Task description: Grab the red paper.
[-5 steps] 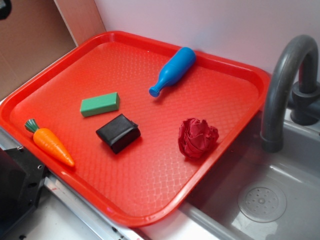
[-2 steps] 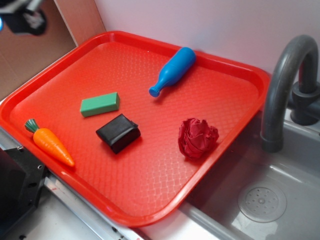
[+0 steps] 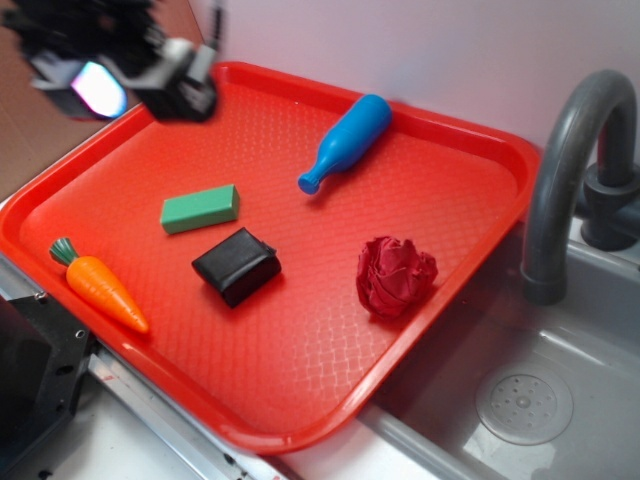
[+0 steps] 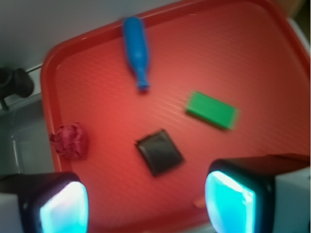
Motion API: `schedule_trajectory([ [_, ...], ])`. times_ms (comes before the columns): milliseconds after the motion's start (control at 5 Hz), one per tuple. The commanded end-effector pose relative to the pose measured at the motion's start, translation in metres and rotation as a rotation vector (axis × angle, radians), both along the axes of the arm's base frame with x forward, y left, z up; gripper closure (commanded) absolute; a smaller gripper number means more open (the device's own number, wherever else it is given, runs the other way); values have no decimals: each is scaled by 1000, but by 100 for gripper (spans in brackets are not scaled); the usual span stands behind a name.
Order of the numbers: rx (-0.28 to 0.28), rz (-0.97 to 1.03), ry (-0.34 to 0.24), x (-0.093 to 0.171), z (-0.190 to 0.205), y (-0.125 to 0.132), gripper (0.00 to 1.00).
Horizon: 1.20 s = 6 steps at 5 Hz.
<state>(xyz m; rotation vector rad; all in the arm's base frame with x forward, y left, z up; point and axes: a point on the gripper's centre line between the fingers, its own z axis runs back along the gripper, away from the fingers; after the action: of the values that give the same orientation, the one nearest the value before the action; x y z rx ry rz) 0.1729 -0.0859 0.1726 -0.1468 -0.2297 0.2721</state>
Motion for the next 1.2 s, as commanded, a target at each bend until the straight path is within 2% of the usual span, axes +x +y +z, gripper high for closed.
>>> schedule_trajectory([
  [0,-90,-116,-38,39,-34,-49,0],
  [400,-70,-175,13,59,-67,-89,0],
  [600,-83,-207,23,61,-78,-104,0],
  [800,-91,-223,51,66,-88,-111,0],
  [1000,-72,-218,74,70,-102,-113,0],
])
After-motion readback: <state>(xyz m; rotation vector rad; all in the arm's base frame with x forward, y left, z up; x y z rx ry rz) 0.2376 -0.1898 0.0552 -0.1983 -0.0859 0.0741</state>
